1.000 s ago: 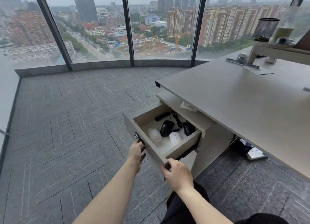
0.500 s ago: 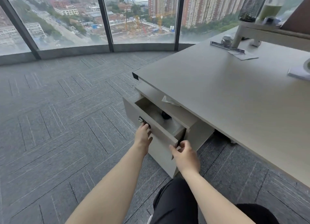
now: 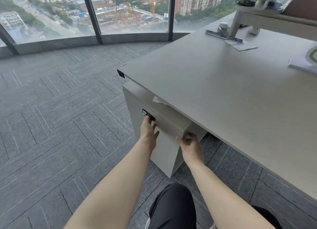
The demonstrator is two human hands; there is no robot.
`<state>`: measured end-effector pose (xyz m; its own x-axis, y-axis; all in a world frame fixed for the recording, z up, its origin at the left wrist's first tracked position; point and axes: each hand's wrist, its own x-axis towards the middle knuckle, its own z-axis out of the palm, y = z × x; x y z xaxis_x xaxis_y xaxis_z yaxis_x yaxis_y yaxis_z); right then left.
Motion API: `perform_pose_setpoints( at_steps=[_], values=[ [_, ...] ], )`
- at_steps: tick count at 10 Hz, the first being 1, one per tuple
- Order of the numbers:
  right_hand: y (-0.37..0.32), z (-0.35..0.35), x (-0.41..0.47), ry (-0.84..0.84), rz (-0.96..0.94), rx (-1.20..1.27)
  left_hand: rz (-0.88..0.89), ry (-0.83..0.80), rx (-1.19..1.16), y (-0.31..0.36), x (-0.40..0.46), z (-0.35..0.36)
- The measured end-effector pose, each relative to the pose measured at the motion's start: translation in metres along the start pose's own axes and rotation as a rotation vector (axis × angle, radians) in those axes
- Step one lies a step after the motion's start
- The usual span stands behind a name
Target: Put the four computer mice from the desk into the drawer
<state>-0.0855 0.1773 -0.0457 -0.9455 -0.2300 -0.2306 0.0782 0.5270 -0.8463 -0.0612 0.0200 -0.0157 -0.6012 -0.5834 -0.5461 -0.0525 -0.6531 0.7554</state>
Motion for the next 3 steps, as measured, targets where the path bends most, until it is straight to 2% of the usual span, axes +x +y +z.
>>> perform_pose_setpoints(
  at_steps=[2,3],
  values=[
    [0.004,0.002,0.007,-0.011,-0.006,-0.053,-0.024,-0.011,0.022,0.003,0.002,0.001],
    [0.001,-0.004,0.009,-0.072,-0.001,-0.158,-0.03,-0.058,0.074,0.002,0.003,-0.008]
  ],
)
